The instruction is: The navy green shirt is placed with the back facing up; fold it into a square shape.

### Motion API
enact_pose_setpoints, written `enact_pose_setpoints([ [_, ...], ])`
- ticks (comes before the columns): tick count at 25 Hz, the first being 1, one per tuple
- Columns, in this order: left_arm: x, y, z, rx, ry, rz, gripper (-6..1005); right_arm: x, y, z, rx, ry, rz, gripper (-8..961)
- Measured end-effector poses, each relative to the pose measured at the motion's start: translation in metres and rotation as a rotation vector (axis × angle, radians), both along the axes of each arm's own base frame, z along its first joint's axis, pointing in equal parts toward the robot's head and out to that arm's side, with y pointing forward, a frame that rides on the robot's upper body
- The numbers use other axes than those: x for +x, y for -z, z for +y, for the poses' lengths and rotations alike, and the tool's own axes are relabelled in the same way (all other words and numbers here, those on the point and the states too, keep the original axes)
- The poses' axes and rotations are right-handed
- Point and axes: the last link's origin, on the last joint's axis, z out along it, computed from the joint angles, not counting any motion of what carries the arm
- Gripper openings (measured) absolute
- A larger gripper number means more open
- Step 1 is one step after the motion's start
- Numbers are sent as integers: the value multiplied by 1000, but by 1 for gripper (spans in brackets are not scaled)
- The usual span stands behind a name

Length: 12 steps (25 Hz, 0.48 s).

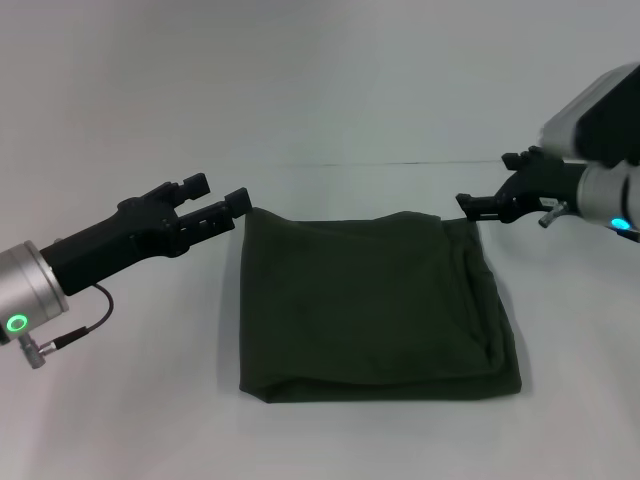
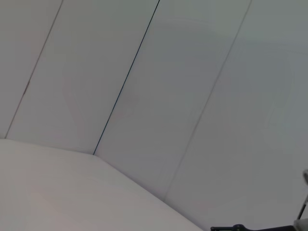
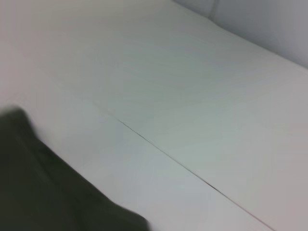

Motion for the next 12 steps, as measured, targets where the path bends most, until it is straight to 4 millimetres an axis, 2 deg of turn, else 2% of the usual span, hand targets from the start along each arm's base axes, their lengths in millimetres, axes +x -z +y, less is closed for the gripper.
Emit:
enact_pose_setpoints([
  [4,2,2,0,-13,12,9,917,-2,-23,-14,-77,-9,202,931],
  [8,6,9,-3,-39,49,30,917,9,-51,-40,-124,-69,413,931],
  [12,8,13,-5,-51,70,47,917,22,-61,-60,-153,-90,500,931],
])
